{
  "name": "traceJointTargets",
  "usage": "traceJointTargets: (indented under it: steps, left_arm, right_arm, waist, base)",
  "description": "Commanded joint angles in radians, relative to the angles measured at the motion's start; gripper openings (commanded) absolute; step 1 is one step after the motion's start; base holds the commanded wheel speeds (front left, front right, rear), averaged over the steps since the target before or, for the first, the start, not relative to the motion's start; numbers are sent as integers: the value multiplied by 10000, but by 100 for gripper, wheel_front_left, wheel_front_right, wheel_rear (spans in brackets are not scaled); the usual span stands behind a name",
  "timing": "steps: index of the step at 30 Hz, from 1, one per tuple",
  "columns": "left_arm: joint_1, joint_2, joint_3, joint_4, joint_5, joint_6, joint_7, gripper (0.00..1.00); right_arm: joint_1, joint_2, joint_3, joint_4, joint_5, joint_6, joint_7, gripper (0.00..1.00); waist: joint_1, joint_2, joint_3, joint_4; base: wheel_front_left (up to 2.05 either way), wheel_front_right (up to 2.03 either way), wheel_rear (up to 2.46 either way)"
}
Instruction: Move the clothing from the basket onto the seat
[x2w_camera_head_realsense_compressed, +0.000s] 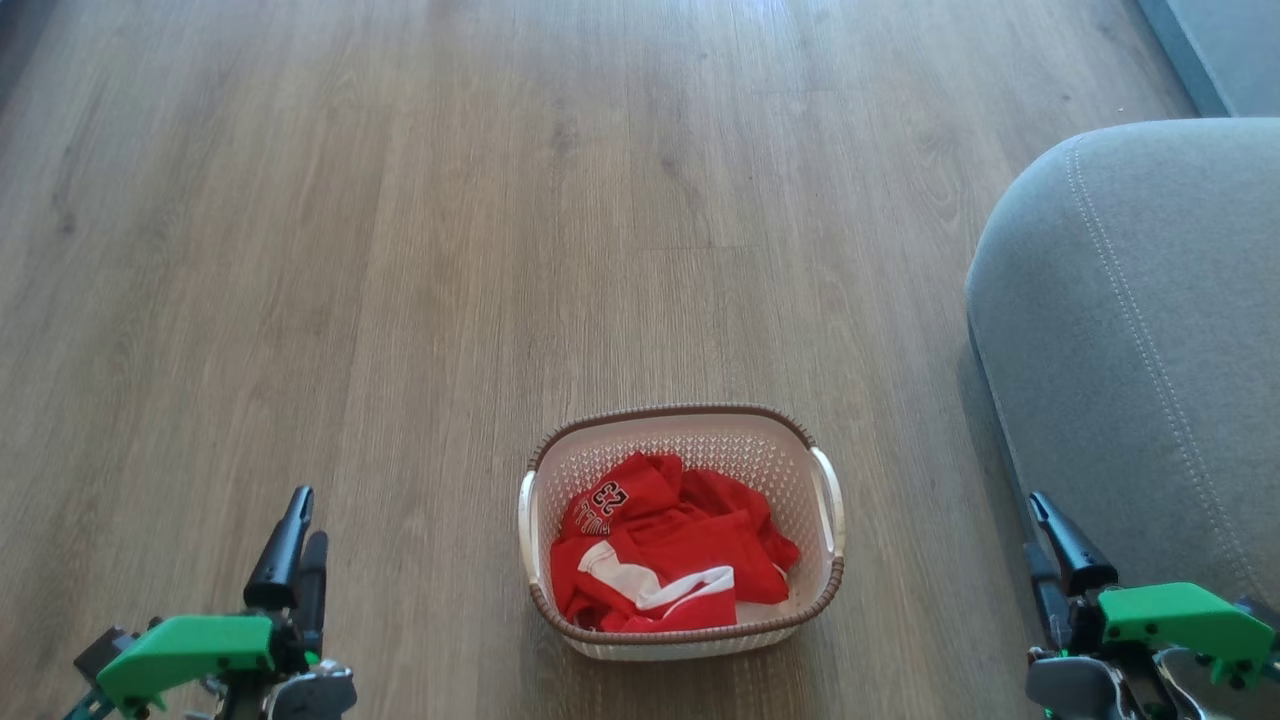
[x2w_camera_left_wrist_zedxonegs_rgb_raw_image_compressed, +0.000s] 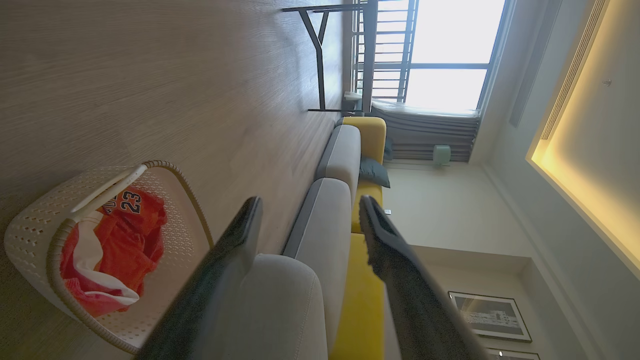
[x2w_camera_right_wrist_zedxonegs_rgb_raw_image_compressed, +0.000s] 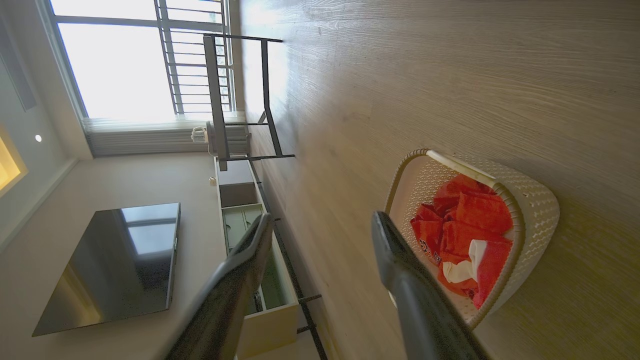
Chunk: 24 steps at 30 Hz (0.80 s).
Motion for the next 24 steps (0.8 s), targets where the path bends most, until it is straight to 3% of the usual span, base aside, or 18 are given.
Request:
traceJointTargets:
  steps: [1,24]
  left_arm:
    - [-413,27,17,-378,142,-12,-79,100]
    - [-323,28,107,-571,3455,178,-756,100]
  right_arm:
    - [-277,-43,30,-373,-198,9,-102,100]
    - [-271,-274,818,-1048,-4731,22,-776,100]
  waist:
    - [0,0,-1,3]
    - [0,0,-30,101]
  base:
    - [0,0,0]
    - [0,0,0]
